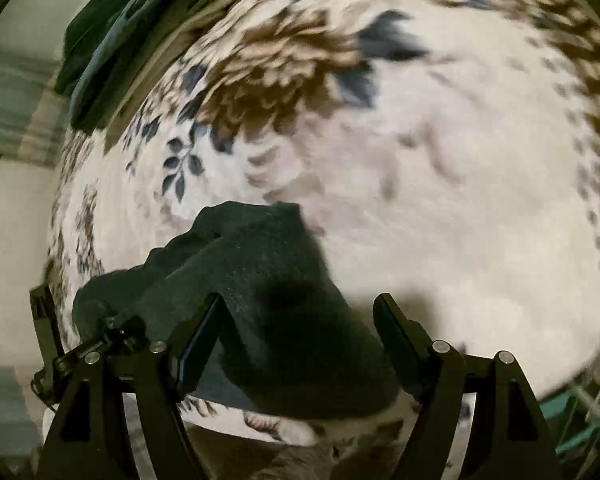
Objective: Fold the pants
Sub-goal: 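Press the folded layers flat with the left gripper while the right gripper releases the hem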
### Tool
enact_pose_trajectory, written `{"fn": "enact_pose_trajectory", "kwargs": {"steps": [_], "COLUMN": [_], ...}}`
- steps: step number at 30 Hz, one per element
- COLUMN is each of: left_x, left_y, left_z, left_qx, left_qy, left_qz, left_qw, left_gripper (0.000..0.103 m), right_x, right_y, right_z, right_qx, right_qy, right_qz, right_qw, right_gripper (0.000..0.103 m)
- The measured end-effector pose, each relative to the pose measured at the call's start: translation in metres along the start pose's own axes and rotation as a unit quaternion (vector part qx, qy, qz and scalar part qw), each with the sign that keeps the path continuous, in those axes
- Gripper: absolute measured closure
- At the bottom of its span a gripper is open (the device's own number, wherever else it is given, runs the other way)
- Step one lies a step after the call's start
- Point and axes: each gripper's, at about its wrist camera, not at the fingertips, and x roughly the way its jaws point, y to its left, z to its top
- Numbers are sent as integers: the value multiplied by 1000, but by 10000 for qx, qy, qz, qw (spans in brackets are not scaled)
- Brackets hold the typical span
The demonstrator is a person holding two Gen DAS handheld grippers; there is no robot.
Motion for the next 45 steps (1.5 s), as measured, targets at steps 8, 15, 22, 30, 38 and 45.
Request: {"fn": "enact_pose_trajectory", "kwargs": {"steps": [8, 15, 22, 30, 38, 45], "left_x": [-17, 8, -6, 1, -20, -14], "left_y": [-16, -14, 20, 25, 28, 57], "left_z": [9, 19, 10, -11, -34, -38], "left_qx": [63, 40, -923, -1231, -856, -1607], "left_qy": [-341, -228, 143, 275, -100, 145], "left_qz": [-178, -309, -1000, -1074, -625, -1125], "left_qw": [9992, 9993, 9906, 9862, 9943, 9805], "left_gripper": [92, 90, 75, 81, 102, 101], "right_x": [3, 21, 6, 12, 5, 8], "right_y": [1, -18, -42, -65, -57, -55], "right_z": [16, 29, 23, -33, -35, -21], "right_qx": [218, 510, 977, 1744, 1651, 1313], "right_qy": [-250, -128, 214, 632, 203, 497], "right_qz": [-483, -447, -294, 151, -402, -756], "right_qw": [9983, 9976, 9946, 9825, 9852, 9872], "right_gripper": [79, 76, 32, 38, 74, 67]}}
